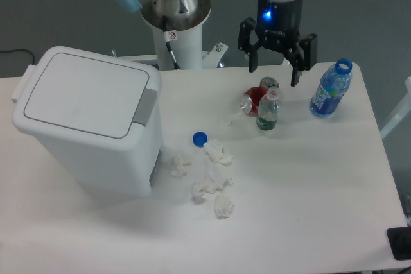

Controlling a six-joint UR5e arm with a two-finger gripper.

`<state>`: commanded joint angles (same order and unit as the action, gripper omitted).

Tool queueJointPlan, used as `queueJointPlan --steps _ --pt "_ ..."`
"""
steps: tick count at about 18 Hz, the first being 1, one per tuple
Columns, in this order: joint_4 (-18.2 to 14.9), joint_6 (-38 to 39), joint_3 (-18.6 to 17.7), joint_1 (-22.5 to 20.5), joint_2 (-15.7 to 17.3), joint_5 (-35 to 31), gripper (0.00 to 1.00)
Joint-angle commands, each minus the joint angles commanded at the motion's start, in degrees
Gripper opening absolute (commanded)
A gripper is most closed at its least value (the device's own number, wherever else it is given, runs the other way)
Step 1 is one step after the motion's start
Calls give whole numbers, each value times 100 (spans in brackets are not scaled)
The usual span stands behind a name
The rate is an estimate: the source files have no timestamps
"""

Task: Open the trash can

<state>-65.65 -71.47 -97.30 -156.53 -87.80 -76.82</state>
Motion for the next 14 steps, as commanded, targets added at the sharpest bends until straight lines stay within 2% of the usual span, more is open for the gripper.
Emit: queueJointPlan --steps 3,14 --pt "9 580 44 96 -26 9 100" --pt "18 1846 237 518 -26 44 100"
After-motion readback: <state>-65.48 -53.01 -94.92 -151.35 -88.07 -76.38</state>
